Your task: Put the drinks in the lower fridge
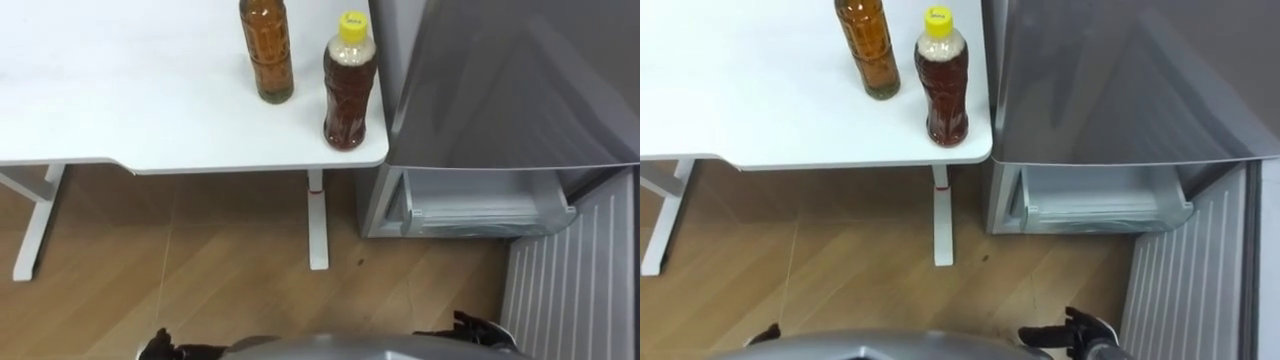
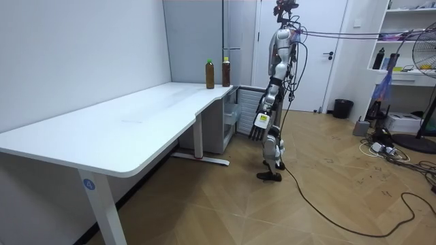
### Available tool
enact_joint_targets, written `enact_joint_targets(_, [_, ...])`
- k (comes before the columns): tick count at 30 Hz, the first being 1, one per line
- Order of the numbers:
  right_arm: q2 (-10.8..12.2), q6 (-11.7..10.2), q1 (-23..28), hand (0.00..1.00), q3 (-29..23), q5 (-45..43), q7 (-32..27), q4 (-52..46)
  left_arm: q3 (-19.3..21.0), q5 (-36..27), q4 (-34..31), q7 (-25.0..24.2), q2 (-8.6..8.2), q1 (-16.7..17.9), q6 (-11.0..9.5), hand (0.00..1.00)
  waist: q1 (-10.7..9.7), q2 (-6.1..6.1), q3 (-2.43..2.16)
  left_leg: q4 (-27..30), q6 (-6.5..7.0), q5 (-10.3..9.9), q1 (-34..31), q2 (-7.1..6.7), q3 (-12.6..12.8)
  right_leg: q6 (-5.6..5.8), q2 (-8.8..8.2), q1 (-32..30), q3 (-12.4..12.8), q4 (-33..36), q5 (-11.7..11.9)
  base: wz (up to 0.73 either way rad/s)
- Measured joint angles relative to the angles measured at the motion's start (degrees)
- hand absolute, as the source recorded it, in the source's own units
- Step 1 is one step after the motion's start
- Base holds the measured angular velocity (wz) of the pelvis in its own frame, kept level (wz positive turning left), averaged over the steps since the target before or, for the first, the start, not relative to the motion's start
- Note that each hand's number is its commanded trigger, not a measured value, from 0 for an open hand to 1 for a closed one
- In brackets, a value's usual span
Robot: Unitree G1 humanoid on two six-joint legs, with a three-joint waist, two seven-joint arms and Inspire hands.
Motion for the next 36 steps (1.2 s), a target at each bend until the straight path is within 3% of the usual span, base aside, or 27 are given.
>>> enact_joint_targets(8, [0.1,-1.0,0.8,0.00,-0.2,0.1,-1.8,0.2,1.5,-7.2,-4.3,5.2,-0.10,0.2,-2.8,0.00,0.1,0.47,-0.31,-0.3,0.01,0.0,0.3,-0.20,0.4,0.05,0.03,0.1,0.0,0.0,0.0,0.00])
enact_joint_targets(13, [0.0,-1.1,1.6,0.00,-2.3,-0.1,-2.3,-0.3,5.8,-9.1,-10.5,11.1,-0.10,0.7,-5.3,0.00,0.3,0.88,-0.31,-0.5,0.09,-0.1,0.6,-0.14,0.2,0.05,0.09,0.1,0.0,0.6,0.0,-0.01])
enact_joint_targets(18, [-0.3,-1.1,2.1,0.00,-2.4,-0.1,-1.8,-1.4,5.8,-12.6,-15.0,16.4,0.06,0.8,-7.0,0.00,0.3,1.17,-0.28,-0.5,0.26,-0.2,0.6,-0.14,0.1,0.07,0.10,0.1,0.0,0.9,0.0,0.00])
enact_joint_targets(25, [-0.4,-1.1,2.2,0.00,-2.5,-0.3,-1.3,-1.8,5.7,-12.4,-21.9,23.1,0.20,0.7,-8.8,0.00,0.2,1.27,-0.33,-0.5,0.38,-0.1,0.9,-0.19,0.0,0.12,0.40,-0.1,1.1,1.5,0.0,-0.04])
enact_joint_targets(30, [-0.3,-1.1,2.3,0.00,-4.0,-0.9,-1.3,-1.7,5.7,-10.5,-29.3,26.0,0.45,1.0,-9.4,0.00,0.0,1.27,-0.34,-0.4,0.38,-0.1,0.8,-0.27,-1.2,0.12,0.43,-0.1,0.4,1.5,0.1,0.04])
enact_joint_targets(32, [-0.6,-1.1,2.4,0.00,-4.5,-1.7,-1.4,-1.6,5.7,-10.0,-35.9,27.5,1.31,1.0,-9.7,0.00,0.2,1.27,-0.34,-0.4,0.38,-0.1,0.8,-0.24,-1.8,0.11,0.48,0.0,0.1,1.5,0.1,0.08])
enact_joint_targets(34, [-1.1,-1.2,2.3,0.00,-4.5,-2.7,-1.4,-1.9,5.6,-9.8,-39.2,28.5,2.31,0.8,-11.8,0.00,0.2,1.46,-0.37,-0.4,0.38,-0.1,0.9,-0.22,-1.8,0.11,0.51,0.0,0.2,1.5,0.1,-0.02])
enact_joint_targets(36, [-1.3,-1.4,2.3,0.00,-4.5,-3.5,-1.2,-1.9,5.8,-9.2,-42.6,29.3,2.80,0.8,-12.2,0.00,0.2,1.66,-0.42,-0.4,0.38,-0.1,0.9,-0.21,-1.8,0.11,0.53,0.0,0.4,1.5,0.1,-0.05])
